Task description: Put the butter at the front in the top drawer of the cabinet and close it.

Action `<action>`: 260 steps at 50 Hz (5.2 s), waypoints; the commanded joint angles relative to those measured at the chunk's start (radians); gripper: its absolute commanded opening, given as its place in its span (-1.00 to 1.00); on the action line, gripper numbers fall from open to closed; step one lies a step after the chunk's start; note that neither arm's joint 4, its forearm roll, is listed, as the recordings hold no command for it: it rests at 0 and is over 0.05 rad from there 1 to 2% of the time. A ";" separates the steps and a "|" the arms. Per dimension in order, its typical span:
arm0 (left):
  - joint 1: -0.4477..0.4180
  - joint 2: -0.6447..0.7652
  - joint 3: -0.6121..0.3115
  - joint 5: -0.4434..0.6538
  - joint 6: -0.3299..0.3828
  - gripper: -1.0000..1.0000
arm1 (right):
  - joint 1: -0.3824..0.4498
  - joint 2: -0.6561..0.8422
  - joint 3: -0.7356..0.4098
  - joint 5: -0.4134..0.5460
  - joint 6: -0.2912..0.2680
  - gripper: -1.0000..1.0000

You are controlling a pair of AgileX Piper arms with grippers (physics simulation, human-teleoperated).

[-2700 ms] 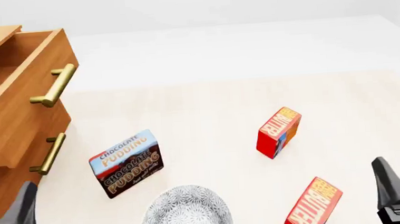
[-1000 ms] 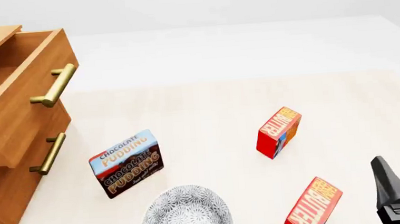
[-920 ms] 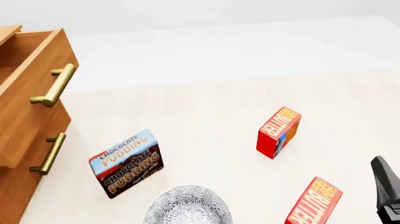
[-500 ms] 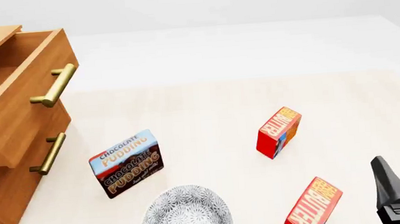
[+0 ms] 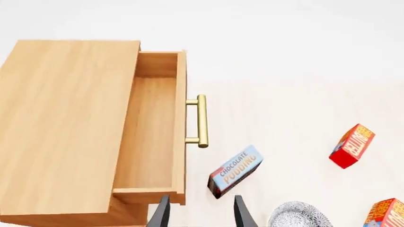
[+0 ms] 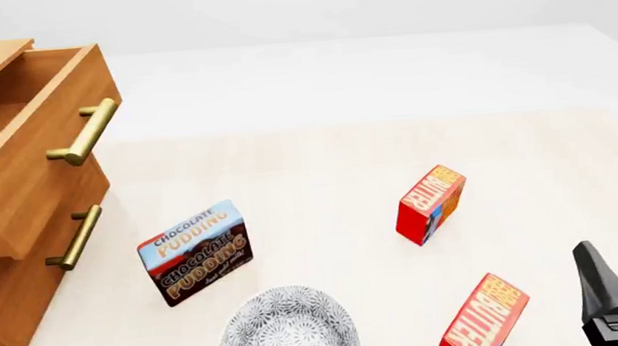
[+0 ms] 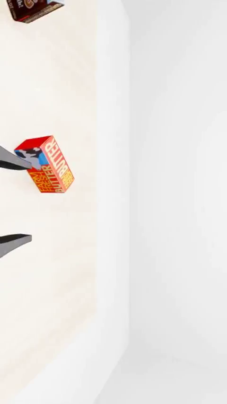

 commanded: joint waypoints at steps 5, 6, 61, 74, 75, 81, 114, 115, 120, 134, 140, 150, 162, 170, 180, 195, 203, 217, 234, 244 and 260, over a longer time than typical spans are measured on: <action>-0.021 0.156 -0.077 0.022 -0.012 1.00 | 0.000 0.001 0.000 -0.001 0.000 1.00; -0.011 0.158 -0.071 0.016 -0.009 1.00 | 0.000 0.001 0.000 -0.001 0.000 1.00; 0.057 0.304 0.139 -0.216 -0.047 1.00 | 0.000 0.001 0.000 -0.001 0.000 1.00; 0.072 0.338 0.153 -0.244 -0.059 1.00 | 0.000 0.000 0.000 0.000 0.000 1.00; 0.068 0.340 0.154 -0.246 -0.062 1.00 | 0.000 0.000 0.000 0.000 0.000 1.00; 0.057 0.359 0.161 -0.261 -0.064 1.00 | 0.000 0.002 0.000 -0.001 0.000 1.00; -0.056 0.471 0.116 -0.306 -0.057 1.00 | 0.000 -0.001 0.000 0.000 0.000 1.00; -0.063 0.474 0.115 -0.307 -0.058 1.00 | 0.000 -0.001 0.000 0.000 0.000 1.00; -0.110 0.485 0.113 -0.316 -0.085 1.00 | 0.000 0.000 0.000 0.000 0.000 1.00; -0.160 0.508 0.100 -0.314 -0.101 1.00 | 0.000 0.004 0.000 -0.004 0.000 1.00; -0.198 0.517 0.102 -0.315 -0.115 1.00 | 0.000 0.006 0.000 -0.006 0.000 1.00; -0.266 0.525 0.106 -0.331 -0.154 1.00 | 0.000 0.005 0.000 -0.006 -0.001 1.00; -0.300 0.542 0.102 -0.337 -0.152 1.00 | 0.000 0.006 0.000 -0.006 0.000 1.00; -0.340 0.559 0.079 -0.341 -0.156 1.00 | 0.000 0.006 0.000 -0.006 0.000 1.00; -0.378 0.574 0.056 -0.335 -0.163 1.00 | 0.000 0.006 0.000 -0.006 0.000 1.00; -0.375 0.544 -0.026 -0.240 -0.113 1.00 | 0.000 0.006 0.000 -0.006 0.000 1.00; -0.355 0.508 -0.083 -0.169 -0.073 1.00 | 0.000 0.006 0.000 -0.006 0.000 1.00; -0.345 0.466 -0.136 -0.092 -0.023 1.00 | 0.000 0.006 0.000 -0.006 0.000 1.00; -0.348 0.440 -0.156 -0.050 0.016 1.00 | 0.000 0.006 0.000 -0.006 0.000 1.00; -0.389 0.392 -0.080 -0.134 0.167 1.00 | 0.000 0.006 0.000 -0.006 0.000 1.00; -0.590 0.517 -0.075 -0.296 0.159 1.00 | 0.000 0.006 0.000 -0.006 0.000 1.00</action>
